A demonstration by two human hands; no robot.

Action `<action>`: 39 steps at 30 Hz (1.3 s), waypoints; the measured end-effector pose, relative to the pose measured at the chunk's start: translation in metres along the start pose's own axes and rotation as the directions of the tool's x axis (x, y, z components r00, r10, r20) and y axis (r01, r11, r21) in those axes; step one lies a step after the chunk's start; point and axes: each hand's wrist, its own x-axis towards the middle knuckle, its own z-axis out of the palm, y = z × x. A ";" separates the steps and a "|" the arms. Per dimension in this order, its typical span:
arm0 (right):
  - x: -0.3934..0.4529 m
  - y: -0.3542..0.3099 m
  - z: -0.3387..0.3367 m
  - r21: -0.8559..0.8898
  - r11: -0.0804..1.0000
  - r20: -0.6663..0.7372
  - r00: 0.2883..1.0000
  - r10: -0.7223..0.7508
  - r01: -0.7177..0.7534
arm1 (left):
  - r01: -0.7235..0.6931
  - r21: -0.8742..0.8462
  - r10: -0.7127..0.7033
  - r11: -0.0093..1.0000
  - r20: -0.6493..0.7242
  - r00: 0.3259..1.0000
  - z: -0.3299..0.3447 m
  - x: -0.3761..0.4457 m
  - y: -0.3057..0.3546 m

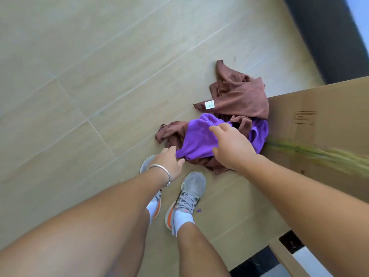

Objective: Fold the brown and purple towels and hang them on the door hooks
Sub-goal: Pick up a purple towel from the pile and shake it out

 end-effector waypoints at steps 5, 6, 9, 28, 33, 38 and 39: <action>0.072 0.000 0.022 -0.175 0.979 0.013 0.994 -0.108 0.109 | 0.020 -0.052 -0.020 0.998 -0.002 1.000 0.031 0.058 -0.012; 0.085 0.000 0.028 -0.213 0.968 0.032 0.991 -0.133 0.137 | 0.023 -0.056 -0.023 0.998 0.002 1.000 0.036 0.068 -0.013; 0.122 0.000 0.040 -0.278 0.926 0.080 0.967 -0.243 0.256 | 0.019 -0.074 -0.018 0.997 0.014 1.000 0.052 0.097 -0.016; 0.112 -0.043 -0.060 -0.614 0.652 0.251 0.893 -0.374 0.446 | -0.094 -0.099 0.065 0.991 -0.264 0.962 -0.054 0.040 -0.032; 0.077 -0.092 -0.145 -0.538 0.684 0.188 0.861 -0.473 0.493 | -0.182 -0.137 0.095 0.974 -0.484 0.870 -0.149 -0.015 -0.033; 0.048 -0.162 -0.237 -0.310 0.832 -0.035 0.869 -0.494 0.460 | -0.306 -0.303 0.005 0.903 -0.703 0.711 -0.267 -0.067 -0.048; 0.045 -0.177 -0.254 -0.321 0.834 -0.070 0.867 -0.494 0.449 | -0.313 -0.297 -0.004 0.902 -0.731 0.683 -0.290 -0.078 -0.054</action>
